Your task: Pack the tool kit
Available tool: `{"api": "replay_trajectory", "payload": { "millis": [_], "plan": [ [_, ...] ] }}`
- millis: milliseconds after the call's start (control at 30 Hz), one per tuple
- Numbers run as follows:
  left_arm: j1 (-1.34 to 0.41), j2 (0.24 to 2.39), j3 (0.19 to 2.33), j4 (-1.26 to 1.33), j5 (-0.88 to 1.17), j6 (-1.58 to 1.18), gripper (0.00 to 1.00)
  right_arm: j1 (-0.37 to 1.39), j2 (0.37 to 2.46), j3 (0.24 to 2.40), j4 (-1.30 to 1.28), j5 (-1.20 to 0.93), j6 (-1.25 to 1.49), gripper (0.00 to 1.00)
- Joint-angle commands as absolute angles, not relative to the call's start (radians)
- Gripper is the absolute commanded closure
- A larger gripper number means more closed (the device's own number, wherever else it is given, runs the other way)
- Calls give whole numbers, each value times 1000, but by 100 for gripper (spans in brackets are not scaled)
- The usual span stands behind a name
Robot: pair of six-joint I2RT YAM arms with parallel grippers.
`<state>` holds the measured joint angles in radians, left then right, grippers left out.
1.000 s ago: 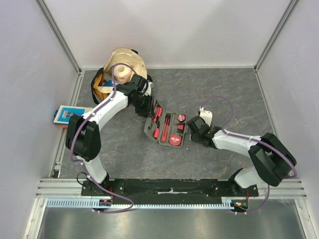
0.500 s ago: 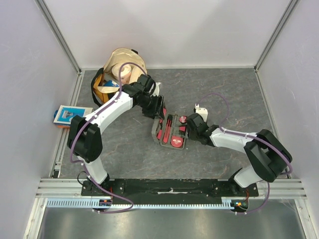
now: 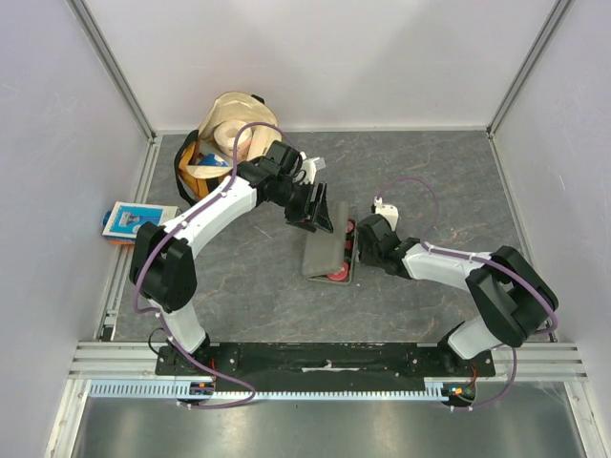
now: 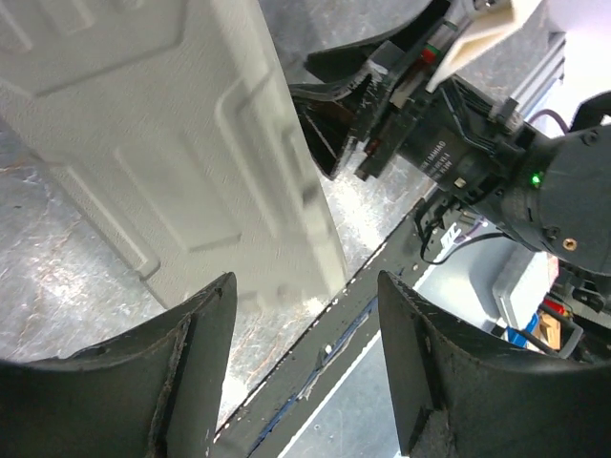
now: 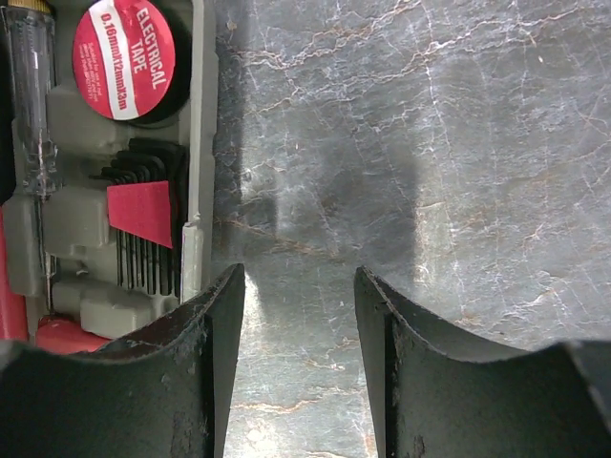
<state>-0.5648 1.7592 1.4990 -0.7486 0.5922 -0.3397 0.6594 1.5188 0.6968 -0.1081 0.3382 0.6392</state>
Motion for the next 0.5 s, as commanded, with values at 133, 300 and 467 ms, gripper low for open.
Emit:
{"api": "replay_trajectory", "payload": {
  "millis": [133, 300, 467],
  "plan": [
    [-574, 1759, 1508, -695, 628, -317, 33, 604, 1444, 660, -198, 350, 704, 44],
    [-572, 1770, 1477, -699, 485, -347, 33, 584, 1373, 699, -279, 382, 689, 41],
    [-572, 1825, 1416, -673, 417, -356, 33, 581, 1348, 778, -299, 321, 669, 33]
  ]
}}
